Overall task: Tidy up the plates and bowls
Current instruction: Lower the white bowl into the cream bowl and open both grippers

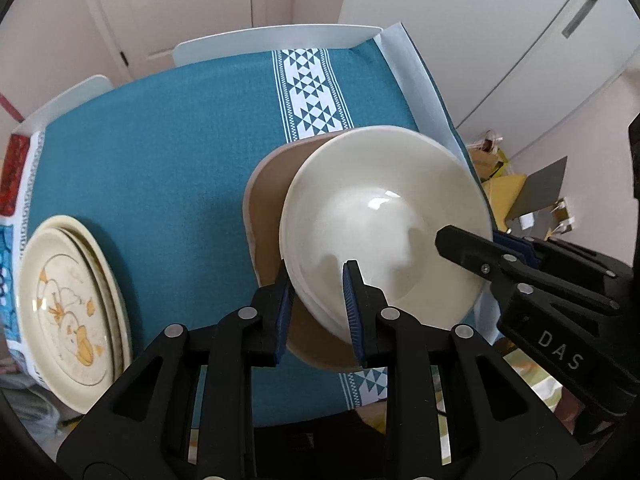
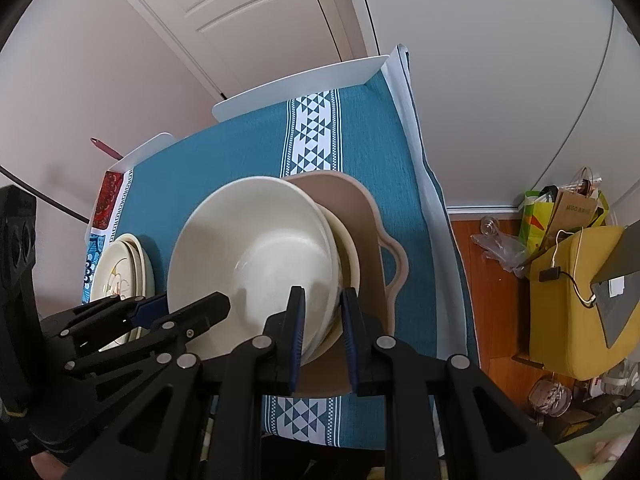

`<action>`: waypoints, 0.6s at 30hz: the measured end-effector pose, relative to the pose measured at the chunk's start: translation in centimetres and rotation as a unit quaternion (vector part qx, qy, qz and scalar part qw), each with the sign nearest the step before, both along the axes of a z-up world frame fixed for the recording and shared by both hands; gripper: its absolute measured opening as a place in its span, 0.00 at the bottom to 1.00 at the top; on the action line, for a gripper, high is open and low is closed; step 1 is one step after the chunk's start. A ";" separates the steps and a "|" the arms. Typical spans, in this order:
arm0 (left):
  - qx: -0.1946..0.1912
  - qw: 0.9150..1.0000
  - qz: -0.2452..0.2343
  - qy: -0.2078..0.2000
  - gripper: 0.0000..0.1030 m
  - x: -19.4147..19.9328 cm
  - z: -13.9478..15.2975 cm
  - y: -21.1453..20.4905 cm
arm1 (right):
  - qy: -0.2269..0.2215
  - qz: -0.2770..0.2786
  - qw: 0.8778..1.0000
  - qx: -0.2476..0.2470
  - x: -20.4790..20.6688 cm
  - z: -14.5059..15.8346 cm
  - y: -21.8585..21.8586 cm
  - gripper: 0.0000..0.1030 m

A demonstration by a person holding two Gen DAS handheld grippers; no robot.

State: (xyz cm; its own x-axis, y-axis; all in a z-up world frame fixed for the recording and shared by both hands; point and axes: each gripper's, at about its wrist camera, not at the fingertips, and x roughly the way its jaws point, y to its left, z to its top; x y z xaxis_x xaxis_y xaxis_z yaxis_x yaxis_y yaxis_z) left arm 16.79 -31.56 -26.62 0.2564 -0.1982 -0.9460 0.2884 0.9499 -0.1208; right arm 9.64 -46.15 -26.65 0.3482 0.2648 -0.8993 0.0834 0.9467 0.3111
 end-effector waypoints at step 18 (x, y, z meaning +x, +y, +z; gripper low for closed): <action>0.005 0.999 -0.004 -0.036 0.21 0.0 3.2 0.2 | -0.012 -0.008 1.000 0.010 -0.3 0.9 -0.8 0.16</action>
